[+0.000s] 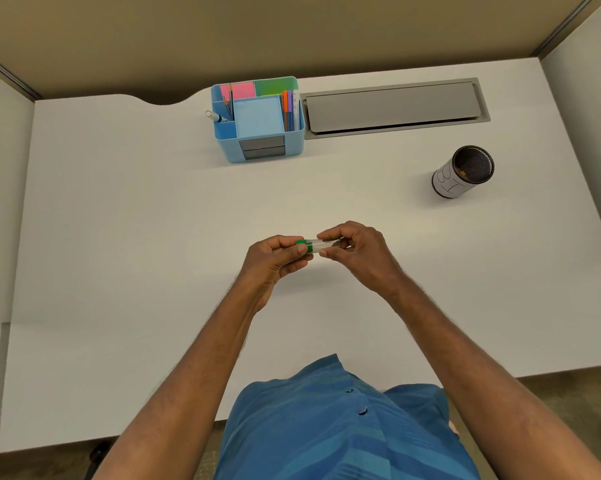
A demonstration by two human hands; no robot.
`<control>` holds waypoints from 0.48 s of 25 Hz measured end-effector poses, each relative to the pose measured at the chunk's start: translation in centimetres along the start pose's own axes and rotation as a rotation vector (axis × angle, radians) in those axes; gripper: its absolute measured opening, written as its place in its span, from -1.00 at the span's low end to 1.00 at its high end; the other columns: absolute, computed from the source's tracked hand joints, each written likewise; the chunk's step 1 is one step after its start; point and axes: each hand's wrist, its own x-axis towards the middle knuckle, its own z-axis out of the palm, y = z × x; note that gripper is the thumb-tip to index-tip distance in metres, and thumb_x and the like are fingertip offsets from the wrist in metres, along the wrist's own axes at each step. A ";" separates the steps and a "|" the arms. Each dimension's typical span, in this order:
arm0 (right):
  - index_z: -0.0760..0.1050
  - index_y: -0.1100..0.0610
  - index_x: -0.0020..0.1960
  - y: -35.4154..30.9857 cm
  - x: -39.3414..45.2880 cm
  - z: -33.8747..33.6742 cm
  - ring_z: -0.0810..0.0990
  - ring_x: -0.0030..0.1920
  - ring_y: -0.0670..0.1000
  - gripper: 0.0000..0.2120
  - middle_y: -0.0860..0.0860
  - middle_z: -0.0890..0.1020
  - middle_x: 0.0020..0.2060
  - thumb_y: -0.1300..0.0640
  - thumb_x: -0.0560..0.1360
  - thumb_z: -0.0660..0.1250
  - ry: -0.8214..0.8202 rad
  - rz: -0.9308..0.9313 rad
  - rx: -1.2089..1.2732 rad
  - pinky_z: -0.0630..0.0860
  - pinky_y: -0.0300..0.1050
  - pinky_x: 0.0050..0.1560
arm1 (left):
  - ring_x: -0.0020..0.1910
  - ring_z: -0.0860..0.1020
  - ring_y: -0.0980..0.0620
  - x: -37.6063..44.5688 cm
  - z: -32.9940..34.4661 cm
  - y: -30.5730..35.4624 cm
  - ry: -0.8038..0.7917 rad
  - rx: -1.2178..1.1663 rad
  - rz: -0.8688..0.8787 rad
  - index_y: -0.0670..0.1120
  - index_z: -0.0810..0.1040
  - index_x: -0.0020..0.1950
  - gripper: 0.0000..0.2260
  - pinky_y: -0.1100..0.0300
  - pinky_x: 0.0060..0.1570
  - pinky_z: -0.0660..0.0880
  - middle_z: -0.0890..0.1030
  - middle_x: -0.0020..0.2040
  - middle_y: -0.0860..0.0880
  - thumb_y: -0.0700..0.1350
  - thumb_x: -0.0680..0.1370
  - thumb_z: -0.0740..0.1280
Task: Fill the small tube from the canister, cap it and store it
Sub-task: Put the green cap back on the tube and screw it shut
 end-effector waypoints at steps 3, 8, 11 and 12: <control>0.69 -0.10 0.04 0.2 0.7 0.2 0.65 -0.10 -0.05 -0.78 -0.19 0.69 -0.11 0.13 0.43 0.57 0.002 0.034 0.051 0.63 -0.07 0.04 | 0.01 0.73 -0.20 0.5 0.0 0.6 0.007 0.021 0.002 -0.20 0.69 0.04 -0.84 0.17 -0.06 0.67 0.75 0.00 -0.21 -0.28 0.47 0.50; 0.68 -0.09 0.03 0.4 1.8 0.9 0.66 -0.10 -0.03 -0.78 -0.27 0.68 -0.17 0.14 0.44 0.56 -0.009 0.047 0.059 0.63 -0.03 0.04 | 0.00 0.73 -0.21 1.2 -0.5 1.5 0.020 0.096 0.014 -0.23 0.68 0.07 -0.81 0.13 -0.02 0.67 0.75 0.00 -0.21 -0.26 0.47 0.51; 0.63 -0.06 0.07 -0.1 3.1 1.4 0.62 -0.02 -0.15 -0.80 -0.21 0.69 -0.07 0.12 0.48 0.52 -0.028 -0.051 -0.080 0.58 -0.13 0.08 | -0.06 0.73 -0.15 2.1 -0.8 2.6 0.052 0.161 0.062 -0.24 0.67 0.08 -0.79 0.14 -0.04 0.67 0.75 -0.03 -0.19 -0.23 0.47 0.52; 0.61 -0.06 0.10 -0.5 3.8 1.6 0.60 0.03 -0.13 -0.79 -0.19 0.68 -0.03 0.10 0.50 0.51 -0.029 -0.104 -0.181 0.55 -0.13 0.11 | -0.09 0.73 -0.13 2.6 -0.7 3.2 0.075 0.182 0.087 -0.23 0.67 0.07 -0.79 0.16 -0.08 0.67 0.76 -0.05 -0.19 -0.22 0.47 0.53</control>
